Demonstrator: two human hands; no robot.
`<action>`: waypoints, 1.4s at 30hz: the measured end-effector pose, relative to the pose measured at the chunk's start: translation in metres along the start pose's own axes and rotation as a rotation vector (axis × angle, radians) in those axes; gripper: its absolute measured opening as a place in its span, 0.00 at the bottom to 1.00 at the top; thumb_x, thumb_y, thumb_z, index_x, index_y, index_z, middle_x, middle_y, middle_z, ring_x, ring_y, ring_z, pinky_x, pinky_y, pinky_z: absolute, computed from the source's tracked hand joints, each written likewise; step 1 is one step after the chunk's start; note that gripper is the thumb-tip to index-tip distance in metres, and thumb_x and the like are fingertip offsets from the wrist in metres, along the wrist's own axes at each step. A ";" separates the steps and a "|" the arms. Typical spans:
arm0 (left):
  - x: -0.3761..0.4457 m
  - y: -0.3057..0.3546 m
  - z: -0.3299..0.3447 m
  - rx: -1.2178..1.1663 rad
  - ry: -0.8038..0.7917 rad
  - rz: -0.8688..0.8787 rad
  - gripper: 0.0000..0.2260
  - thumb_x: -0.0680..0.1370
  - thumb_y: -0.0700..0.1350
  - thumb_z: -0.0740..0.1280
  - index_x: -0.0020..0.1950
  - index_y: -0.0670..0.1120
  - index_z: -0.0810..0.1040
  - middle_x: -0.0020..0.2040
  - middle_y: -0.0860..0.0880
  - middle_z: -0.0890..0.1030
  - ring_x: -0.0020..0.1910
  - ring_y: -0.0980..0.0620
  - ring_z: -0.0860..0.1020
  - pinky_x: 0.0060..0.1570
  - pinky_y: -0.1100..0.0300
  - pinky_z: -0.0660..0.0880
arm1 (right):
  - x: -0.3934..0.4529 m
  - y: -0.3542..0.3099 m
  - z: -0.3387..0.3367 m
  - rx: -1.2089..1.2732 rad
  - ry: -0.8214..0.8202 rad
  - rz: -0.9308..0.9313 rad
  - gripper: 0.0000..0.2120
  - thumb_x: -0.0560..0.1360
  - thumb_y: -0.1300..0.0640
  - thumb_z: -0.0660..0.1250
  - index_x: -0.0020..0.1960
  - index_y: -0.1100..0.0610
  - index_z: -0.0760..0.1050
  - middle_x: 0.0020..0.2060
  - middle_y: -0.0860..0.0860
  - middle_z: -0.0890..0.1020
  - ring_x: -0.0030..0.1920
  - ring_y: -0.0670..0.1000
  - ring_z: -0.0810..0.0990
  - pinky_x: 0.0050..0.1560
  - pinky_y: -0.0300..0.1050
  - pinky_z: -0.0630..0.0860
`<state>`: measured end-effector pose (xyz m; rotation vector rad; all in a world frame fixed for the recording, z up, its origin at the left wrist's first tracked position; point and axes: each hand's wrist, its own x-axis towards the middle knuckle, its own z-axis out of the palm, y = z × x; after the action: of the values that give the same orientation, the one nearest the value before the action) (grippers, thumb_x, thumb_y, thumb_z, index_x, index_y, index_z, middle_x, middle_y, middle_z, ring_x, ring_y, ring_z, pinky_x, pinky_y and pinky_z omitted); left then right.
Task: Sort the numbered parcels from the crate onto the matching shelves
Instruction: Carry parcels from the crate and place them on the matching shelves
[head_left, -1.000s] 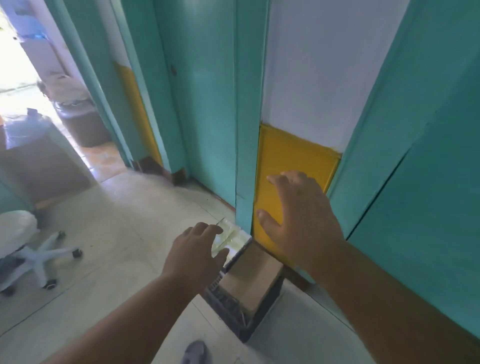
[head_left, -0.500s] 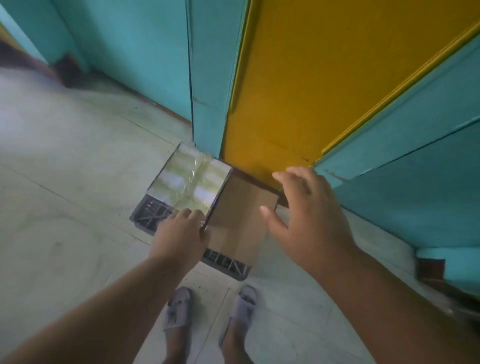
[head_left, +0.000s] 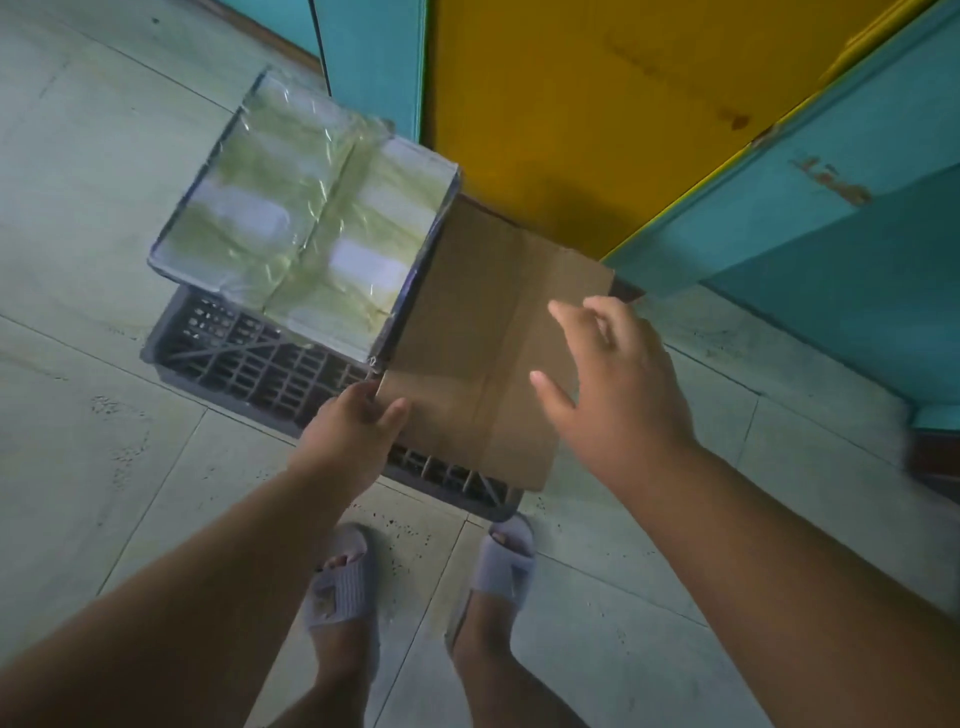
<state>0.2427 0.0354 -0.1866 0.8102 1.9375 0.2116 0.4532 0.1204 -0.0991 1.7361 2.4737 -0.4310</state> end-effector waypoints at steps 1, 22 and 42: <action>0.001 -0.001 0.004 -0.030 -0.001 0.004 0.20 0.81 0.56 0.61 0.71 0.51 0.71 0.53 0.52 0.78 0.47 0.52 0.77 0.47 0.56 0.73 | 0.004 0.002 0.011 -0.022 -0.058 0.041 0.31 0.77 0.47 0.69 0.76 0.52 0.65 0.74 0.60 0.66 0.67 0.63 0.72 0.60 0.58 0.75; -0.318 0.167 -0.208 -0.717 -0.134 0.271 0.20 0.72 0.53 0.72 0.62 0.52 0.79 0.56 0.46 0.82 0.57 0.45 0.80 0.56 0.49 0.77 | -0.150 -0.053 -0.330 0.647 -0.023 0.116 0.33 0.71 0.41 0.74 0.71 0.50 0.66 0.66 0.49 0.74 0.62 0.45 0.75 0.55 0.31 0.73; -0.458 0.193 -0.326 -0.499 -0.305 0.838 0.19 0.78 0.43 0.69 0.67 0.58 0.75 0.57 0.52 0.83 0.55 0.50 0.81 0.59 0.47 0.75 | -0.286 -0.153 -0.473 1.142 0.552 0.273 0.35 0.66 0.47 0.78 0.68 0.46 0.66 0.56 0.47 0.79 0.44 0.38 0.82 0.34 0.33 0.78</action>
<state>0.1872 -0.0393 0.4005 1.1787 1.0932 0.9667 0.4522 -0.0551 0.4471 2.8304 2.3431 -1.7985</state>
